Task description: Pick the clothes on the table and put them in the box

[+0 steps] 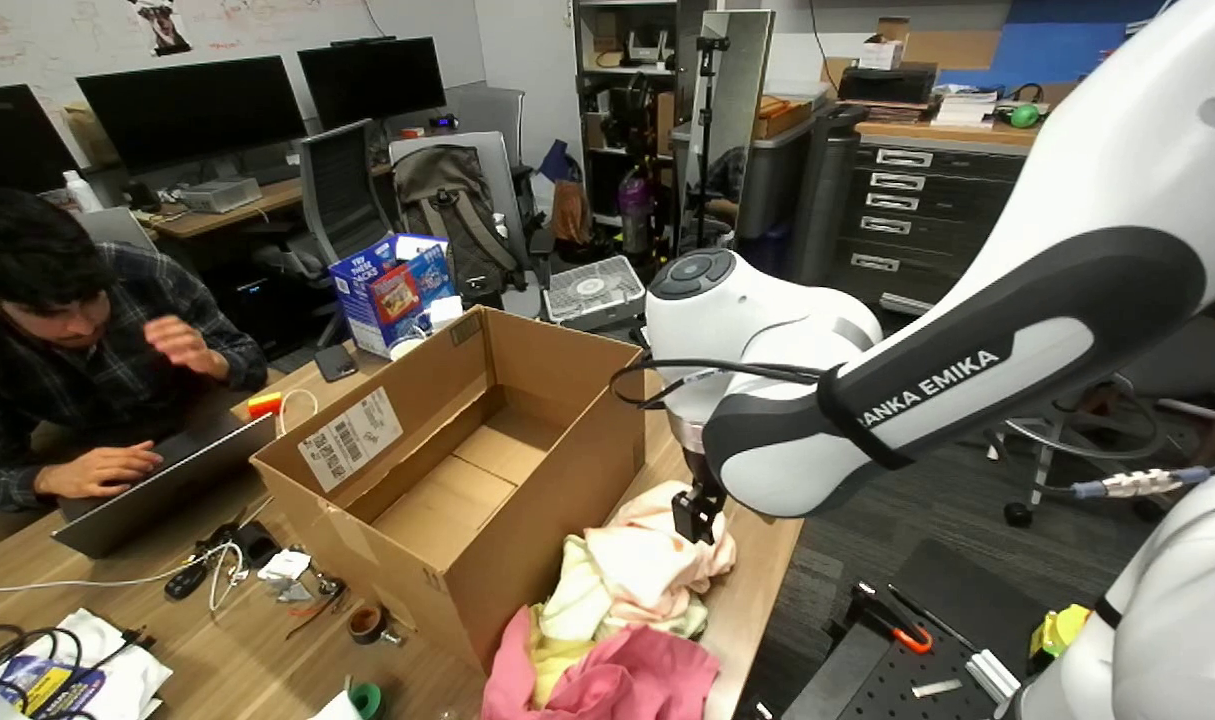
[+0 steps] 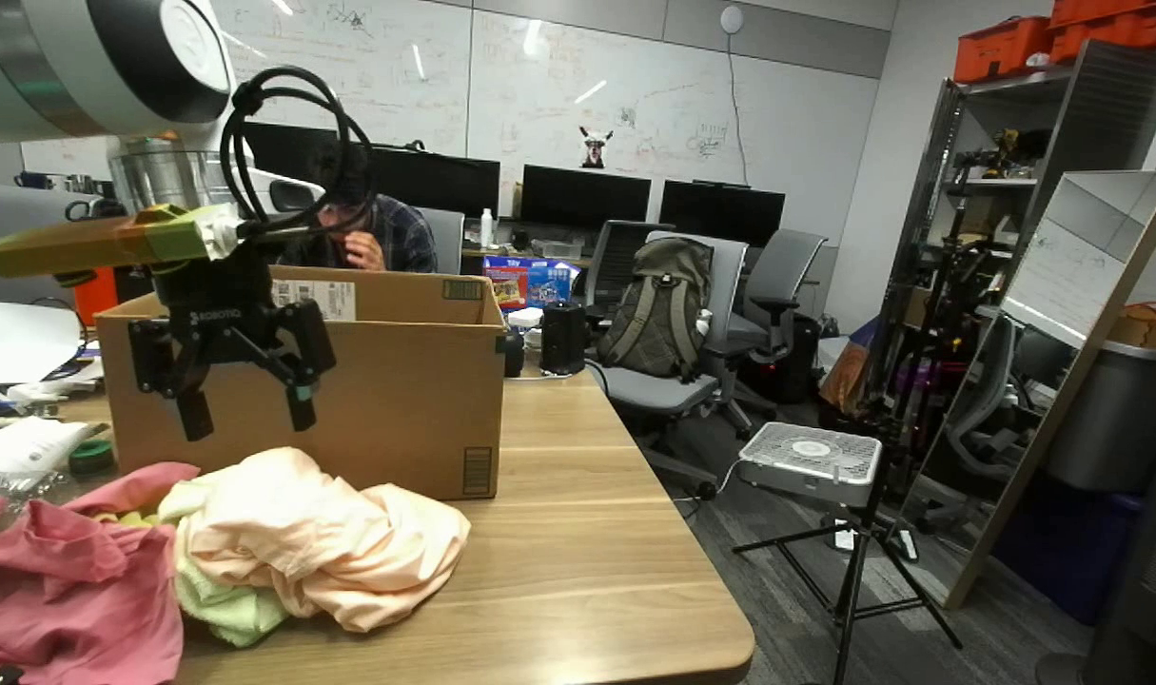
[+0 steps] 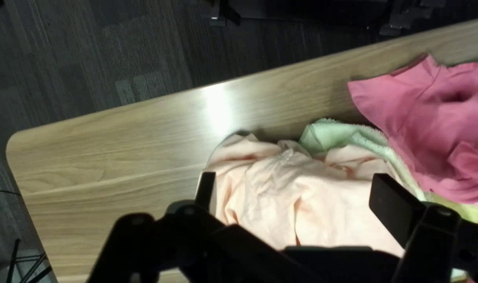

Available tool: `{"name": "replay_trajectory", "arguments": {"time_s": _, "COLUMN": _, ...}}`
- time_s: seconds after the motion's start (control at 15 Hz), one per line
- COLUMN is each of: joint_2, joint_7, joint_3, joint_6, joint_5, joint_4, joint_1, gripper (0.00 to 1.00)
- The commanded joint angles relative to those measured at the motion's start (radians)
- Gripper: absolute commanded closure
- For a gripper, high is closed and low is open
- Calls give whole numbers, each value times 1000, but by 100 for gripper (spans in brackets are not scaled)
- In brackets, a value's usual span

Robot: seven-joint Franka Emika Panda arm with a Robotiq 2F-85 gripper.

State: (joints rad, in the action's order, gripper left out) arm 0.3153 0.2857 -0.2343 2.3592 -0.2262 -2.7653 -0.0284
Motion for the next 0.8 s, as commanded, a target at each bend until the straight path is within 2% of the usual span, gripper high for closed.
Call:
{"name": "replay_trajectory", "arguments": {"time_s": 0.0, "joint_2": -36, "joint_7": -29, "joint_3": 14, "joint_6": -43, "joint_5": 43, "joint_4": 1, "joint_1": -50, "gripper": 0}}
{"name": "replay_trajectory", "arguments": {"time_s": 0.27, "joint_2": -115, "joint_7": -85, "joint_3": 31, "joint_6": -34, "joint_5": 132, "joint_4": 17, "joint_1": -94, "gripper": 0}}
{"name": "replay_trajectory", "arguments": {"time_s": 0.73, "joint_2": -199, "joint_7": -286, "joint_3": 80, "joint_6": 29, "joint_5": 400, "joint_4": 59, "joint_1": -133, "gripper": 0}}
